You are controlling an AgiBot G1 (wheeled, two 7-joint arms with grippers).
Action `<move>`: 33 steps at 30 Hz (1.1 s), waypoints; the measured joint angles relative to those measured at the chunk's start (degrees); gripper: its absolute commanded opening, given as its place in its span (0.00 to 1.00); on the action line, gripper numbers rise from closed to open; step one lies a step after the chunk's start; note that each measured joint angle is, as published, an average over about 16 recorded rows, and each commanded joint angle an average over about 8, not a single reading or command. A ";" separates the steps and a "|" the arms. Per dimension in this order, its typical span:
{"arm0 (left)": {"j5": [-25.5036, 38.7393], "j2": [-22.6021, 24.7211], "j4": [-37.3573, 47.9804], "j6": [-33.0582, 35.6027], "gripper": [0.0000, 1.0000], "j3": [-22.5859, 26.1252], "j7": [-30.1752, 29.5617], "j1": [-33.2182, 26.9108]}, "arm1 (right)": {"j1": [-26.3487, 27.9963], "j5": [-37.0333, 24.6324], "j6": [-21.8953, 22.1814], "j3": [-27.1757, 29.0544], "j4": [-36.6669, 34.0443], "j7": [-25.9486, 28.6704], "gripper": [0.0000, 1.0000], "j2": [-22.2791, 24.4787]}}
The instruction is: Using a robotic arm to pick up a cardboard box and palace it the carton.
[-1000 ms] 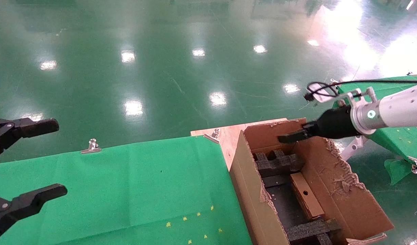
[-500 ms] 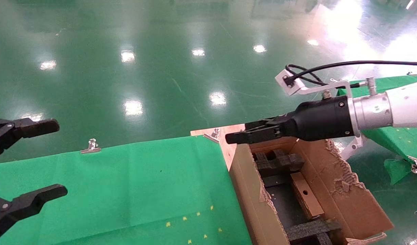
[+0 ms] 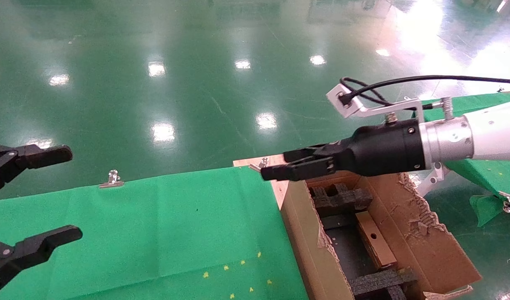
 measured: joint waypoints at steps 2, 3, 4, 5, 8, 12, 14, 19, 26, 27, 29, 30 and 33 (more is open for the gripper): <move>0.00 0.00 0.00 0.00 1.00 0.00 0.00 0.00 | -1.59 -0.28 -0.54 2.49 0.77 -0.81 1.00 -0.14; 0.00 0.00 0.00 0.00 1.00 0.00 0.00 0.00 | -2.46 -0.44 -0.83 3.84 1.18 -1.25 1.00 -0.22; 0.00 0.00 0.00 0.00 1.00 0.00 0.00 0.00 | -3.32 -0.59 -1.12 5.20 1.59 -1.69 1.00 -0.30; 0.00 0.00 0.00 0.00 1.00 0.00 0.00 0.00 | -4.19 -0.74 -1.41 6.55 2.01 -2.12 1.00 -0.38; 0.00 0.00 0.00 0.00 1.00 0.00 0.00 0.00 | -6.79 -1.21 -2.29 10.62 3.26 -3.44 1.00 -0.61; 0.00 0.00 0.00 0.00 1.00 0.00 0.00 0.00 | -10.27 -1.82 -3.47 16.07 4.93 -5.21 1.00 -0.92; 0.00 0.00 0.00 0.00 1.00 0.00 0.00 0.00 | -11.99 -2.13 -4.05 18.76 5.76 -6.08 1.00 -1.08; 0.00 0.00 0.00 0.00 1.00 0.00 0.00 0.00 | -16.34 -2.90 -5.52 25.56 7.84 -8.29 1.00 -1.47; 0.00 0.00 0.00 0.00 1.00 0.00 0.00 0.00 | -22.41 -3.98 -7.57 35.05 10.76 -11.36 1.00 -2.01; 0.00 0.00 0.00 0.00 1.00 0.00 0.00 0.00 | -23.29 -4.13 -7.86 36.43 11.18 -11.81 1.00 -2.09; 0.00 0.00 0.00 0.00 1.00 0.00 0.00 0.00 | -25.02 -4.44 -8.45 39.13 12.01 -12.69 1.00 -2.25; 0.00 0.00 0.00 0.00 1.00 0.00 0.00 0.00 | -25.90 -4.60 -8.74 40.51 12.43 -13.13 1.00 -2.32; 0.00 0.00 0.00 0.00 1.00 0.00 0.00 0.00 | -28.50 -5.06 -9.62 44.58 13.68 -14.45 1.00 -2.56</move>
